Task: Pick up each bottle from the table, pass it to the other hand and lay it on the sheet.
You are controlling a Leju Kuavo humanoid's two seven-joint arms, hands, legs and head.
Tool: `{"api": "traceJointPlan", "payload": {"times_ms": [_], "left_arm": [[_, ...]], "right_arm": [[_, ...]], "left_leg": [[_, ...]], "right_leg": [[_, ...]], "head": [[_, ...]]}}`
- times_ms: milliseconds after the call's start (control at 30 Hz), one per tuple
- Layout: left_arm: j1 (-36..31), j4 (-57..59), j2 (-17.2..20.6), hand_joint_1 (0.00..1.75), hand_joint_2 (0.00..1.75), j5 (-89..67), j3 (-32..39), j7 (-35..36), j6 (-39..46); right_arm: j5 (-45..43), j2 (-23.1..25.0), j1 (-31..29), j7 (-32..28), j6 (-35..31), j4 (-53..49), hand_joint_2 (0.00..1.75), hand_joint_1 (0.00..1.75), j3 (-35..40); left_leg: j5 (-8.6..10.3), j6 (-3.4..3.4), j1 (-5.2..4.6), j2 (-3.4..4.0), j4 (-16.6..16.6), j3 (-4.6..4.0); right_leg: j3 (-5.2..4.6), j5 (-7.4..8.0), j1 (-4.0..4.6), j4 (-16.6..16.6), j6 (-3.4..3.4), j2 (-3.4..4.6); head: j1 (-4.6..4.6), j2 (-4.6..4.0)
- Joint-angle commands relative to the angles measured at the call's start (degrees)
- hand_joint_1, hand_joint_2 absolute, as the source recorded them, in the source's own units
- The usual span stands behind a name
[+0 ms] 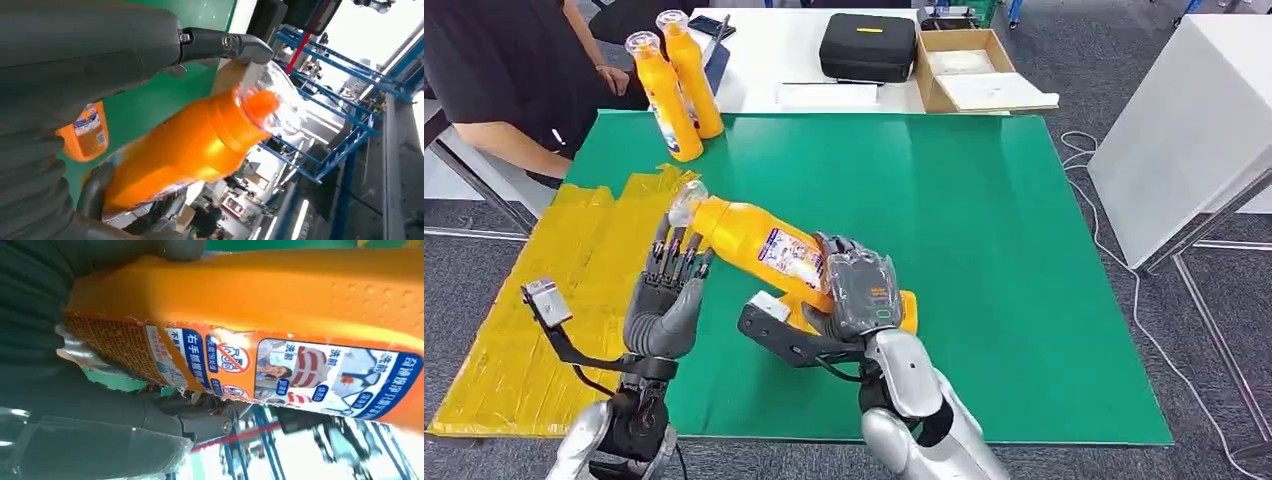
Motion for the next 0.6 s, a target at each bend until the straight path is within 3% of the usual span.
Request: {"api": "traceJointPlan", "payload": {"times_ms": [33, 300, 600], "left_arm": [[-0.77, 1.78, -1.10, 0.00, 1.75, 0.17, -0.42, 0.81, 0.36], [-0.93, 2.80, -1.82, 0.00, 1.75, 0.36, 3.62, 1.25, 0.66], [-3.87, 2.99, -2.47, 0.00, 1.75, -2.90, -0.64, 1.34, 0.97]], "right_arm": [[0.56, -0.34, -2.11, -0.75, -1.21, 1.86, 1.75, 1.75, 2.52], [1.09, 0.05, -0.79, -1.33, -3.29, 2.73, 1.75, 1.75, -0.03], [-0.41, 1.51, -2.33, -1.63, 0.14, 3.85, 1.75, 1.75, 2.74]], "left_leg": [[-0.02, -0.06, 0.03, -0.02, -0.01, 0.10], [-0.06, -0.10, 0.01, -0.01, -0.03, 0.23], [-0.05, -0.10, 0.01, -0.08, 0.01, 0.17]], "right_leg": [[0.12, -0.02, 0.03, -0.04, -0.01, -0.04], [0.24, -0.05, 0.01, -0.05, -0.01, -0.04], [0.20, -0.07, 0.01, -0.01, -0.03, -0.11]], "head": [[0.04, 0.00], [0.02, 0.00], [0.02, 0.00]]}}
